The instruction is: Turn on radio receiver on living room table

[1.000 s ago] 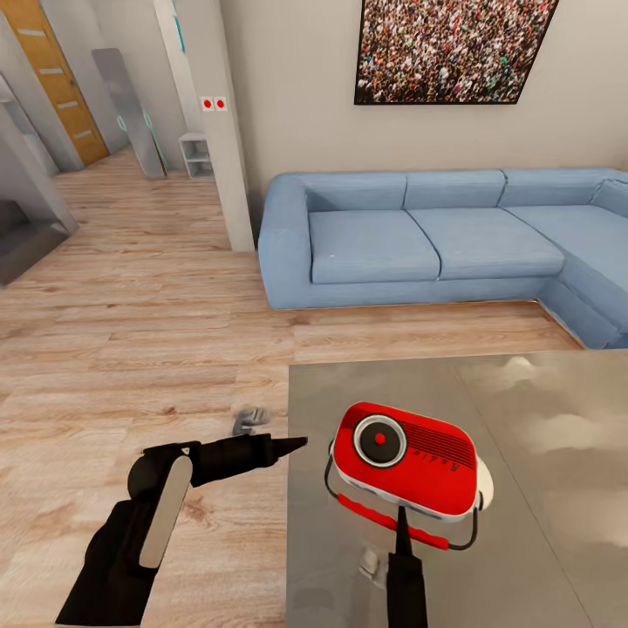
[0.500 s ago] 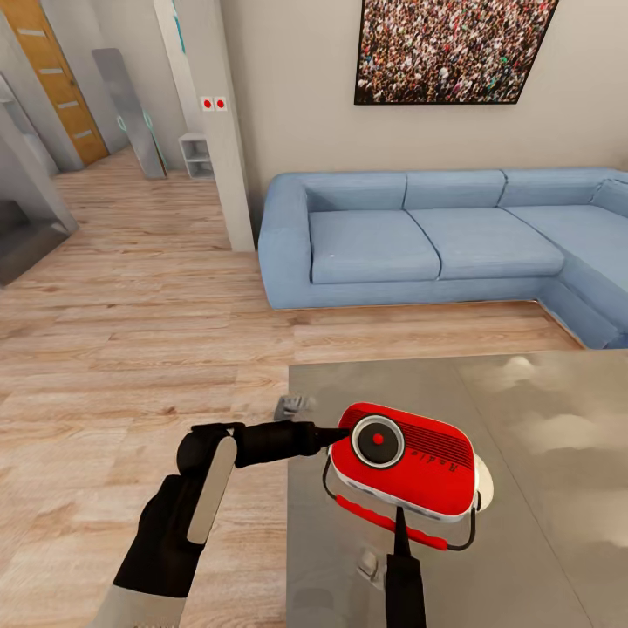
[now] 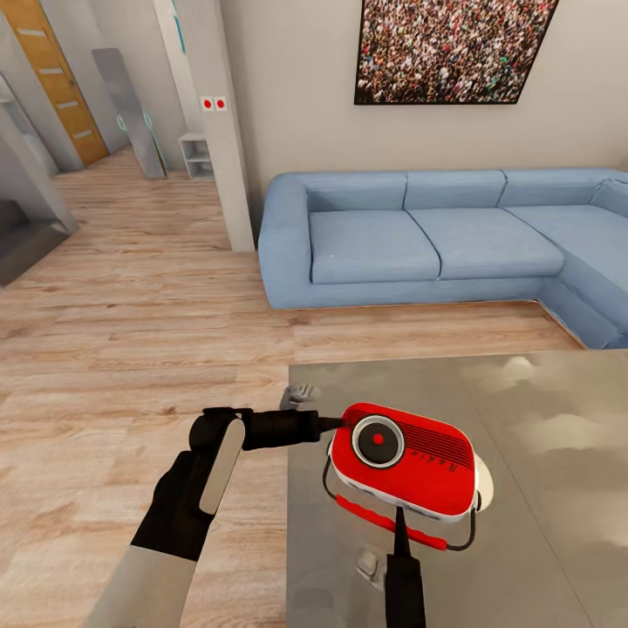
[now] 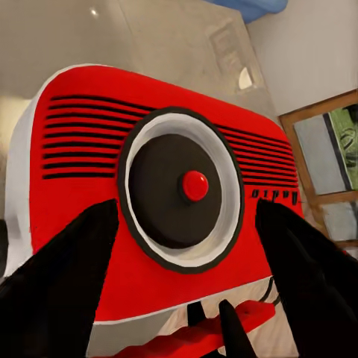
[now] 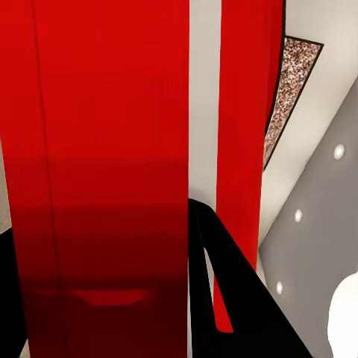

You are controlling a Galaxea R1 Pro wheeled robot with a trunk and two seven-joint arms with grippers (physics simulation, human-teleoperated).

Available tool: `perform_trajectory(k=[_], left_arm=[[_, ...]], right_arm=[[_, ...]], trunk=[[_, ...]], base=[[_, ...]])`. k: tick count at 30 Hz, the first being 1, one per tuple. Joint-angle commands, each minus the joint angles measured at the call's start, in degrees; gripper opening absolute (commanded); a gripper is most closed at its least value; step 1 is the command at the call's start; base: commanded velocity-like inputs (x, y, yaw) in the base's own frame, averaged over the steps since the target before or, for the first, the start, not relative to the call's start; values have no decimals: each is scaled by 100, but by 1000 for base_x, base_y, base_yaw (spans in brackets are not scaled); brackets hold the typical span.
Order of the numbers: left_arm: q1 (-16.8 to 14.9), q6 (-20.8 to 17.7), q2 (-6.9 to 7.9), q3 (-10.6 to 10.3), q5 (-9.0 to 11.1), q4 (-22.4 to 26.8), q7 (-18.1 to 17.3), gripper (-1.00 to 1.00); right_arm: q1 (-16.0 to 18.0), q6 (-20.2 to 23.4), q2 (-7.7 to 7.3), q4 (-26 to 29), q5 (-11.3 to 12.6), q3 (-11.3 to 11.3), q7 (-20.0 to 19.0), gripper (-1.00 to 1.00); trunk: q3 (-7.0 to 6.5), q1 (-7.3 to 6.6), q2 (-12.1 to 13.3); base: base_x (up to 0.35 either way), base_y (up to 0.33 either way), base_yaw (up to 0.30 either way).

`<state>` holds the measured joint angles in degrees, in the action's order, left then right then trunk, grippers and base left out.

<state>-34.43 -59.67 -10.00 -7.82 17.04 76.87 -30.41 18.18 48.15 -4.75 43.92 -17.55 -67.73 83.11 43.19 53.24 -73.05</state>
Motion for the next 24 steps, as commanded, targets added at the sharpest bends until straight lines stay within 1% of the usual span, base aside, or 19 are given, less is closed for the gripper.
perform_trajectory(k=[1, 7, 10, 13, 14, 17, 21, 22, 24], left_arm=[[-1, 0, 0, 0, 0, -2, 0, -100], [-16, -8, 0, -21, 2, -5, 0, -100], [-97, -9, 0, -209, 87, -5, 0, -100], [-256, -3, 0, -558, 327, -29, 7, -100], [-311, -1, 0, -644, 407, -57, 19, -100], [-418, 5, 0, -751, 565, -194, 107, -100], [-547, 14, 0, -795, 817, -383, 318, -100], [-589, 15, 0, -802, 962, -413, 441, -100], [-617, 18, 0, -806, 1189, -428, 656, -100]], right_arm=[[1, 10, -2, 3, -29, -3, 3, -100], [1, 10, -4, 5, -29, -3, 3, -100], [1, 10, -1, 3, -23, -3, 3, -100], [1, 13, 5, 5, -21, -3, 2, -100], [1, 15, 6, 4, -20, -3, 2, -100], [1, 18, 8, 5, -21, -6, 3, -100], [1, 18, 9, 3, -20, -4, 3, -100], [1, 19, 9, 5, -20, -4, 1, -100], [1, 14, 9, 4, -20, -3, 1, -100]], trunk=[[0, 0, 0], [0, 0, 0], [0, 0, 0], [0, 0, 0], [0, 0, 0], [0, 0, 0], [0, 0, 0], [0, 0, 0], [0, 0, 0]], base=[[0, 0, 0], [0, 0, 0], [0, 0, 0], [0, 0, 0], [0, 0, 0], [0, 0, 0], [0, 0, 0], [0, 0, 0], [0, 0, 0]])
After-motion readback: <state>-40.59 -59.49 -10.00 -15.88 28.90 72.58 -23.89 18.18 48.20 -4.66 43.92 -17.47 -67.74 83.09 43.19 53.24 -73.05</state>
